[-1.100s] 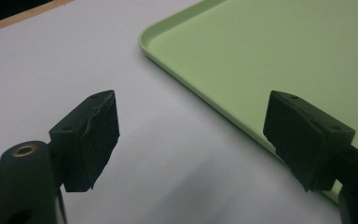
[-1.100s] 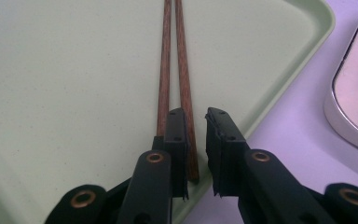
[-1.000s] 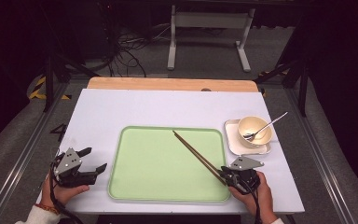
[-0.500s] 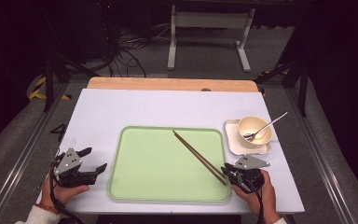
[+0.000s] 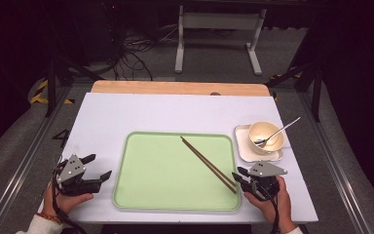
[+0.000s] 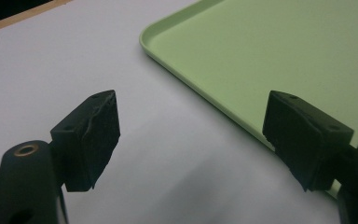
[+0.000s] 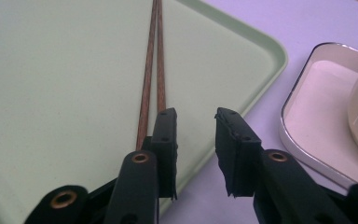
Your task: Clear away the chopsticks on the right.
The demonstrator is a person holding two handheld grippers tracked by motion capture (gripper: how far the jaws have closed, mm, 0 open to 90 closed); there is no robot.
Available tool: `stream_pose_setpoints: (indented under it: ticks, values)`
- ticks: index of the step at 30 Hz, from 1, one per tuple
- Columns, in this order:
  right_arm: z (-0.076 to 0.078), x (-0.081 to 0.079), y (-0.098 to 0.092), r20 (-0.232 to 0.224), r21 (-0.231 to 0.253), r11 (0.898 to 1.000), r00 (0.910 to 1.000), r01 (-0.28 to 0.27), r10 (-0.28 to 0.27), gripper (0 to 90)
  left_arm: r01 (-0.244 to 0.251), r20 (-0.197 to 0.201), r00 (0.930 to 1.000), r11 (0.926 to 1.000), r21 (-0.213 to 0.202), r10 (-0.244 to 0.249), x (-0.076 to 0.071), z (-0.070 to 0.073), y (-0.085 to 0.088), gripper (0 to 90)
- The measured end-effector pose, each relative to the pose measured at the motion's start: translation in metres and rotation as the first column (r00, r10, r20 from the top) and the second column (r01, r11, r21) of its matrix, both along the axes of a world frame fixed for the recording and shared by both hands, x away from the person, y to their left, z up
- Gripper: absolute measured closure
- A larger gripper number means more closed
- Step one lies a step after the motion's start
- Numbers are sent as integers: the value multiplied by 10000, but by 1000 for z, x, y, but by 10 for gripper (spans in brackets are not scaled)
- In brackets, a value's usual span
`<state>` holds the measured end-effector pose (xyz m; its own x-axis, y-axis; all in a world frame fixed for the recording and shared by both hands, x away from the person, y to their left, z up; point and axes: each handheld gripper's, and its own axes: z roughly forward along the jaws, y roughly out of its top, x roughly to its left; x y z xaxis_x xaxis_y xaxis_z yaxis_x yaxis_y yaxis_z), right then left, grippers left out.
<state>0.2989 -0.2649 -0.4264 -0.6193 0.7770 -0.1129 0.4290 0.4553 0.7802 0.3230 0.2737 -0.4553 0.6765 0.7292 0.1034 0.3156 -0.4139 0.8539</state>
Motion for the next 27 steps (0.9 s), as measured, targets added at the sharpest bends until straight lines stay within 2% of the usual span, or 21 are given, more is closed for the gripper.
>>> stream_pose_setpoints:
  ticks: [9,21,27]
  values:
    - [7,-1,-5,381,118,9999,9992,74,-78,635,-8,-1,10000,10000,13,8,0,0,0,197]
    - [12,2,-9,582,169,9997,9982,149,-158,613,-32,-31,10000,10000,-22,32,1,-1,2,195]
    - [14,3,-12,665,280,9994,9976,195,-213,546,6,-85,10000,10000,-15,-7,1,-2,2,192]
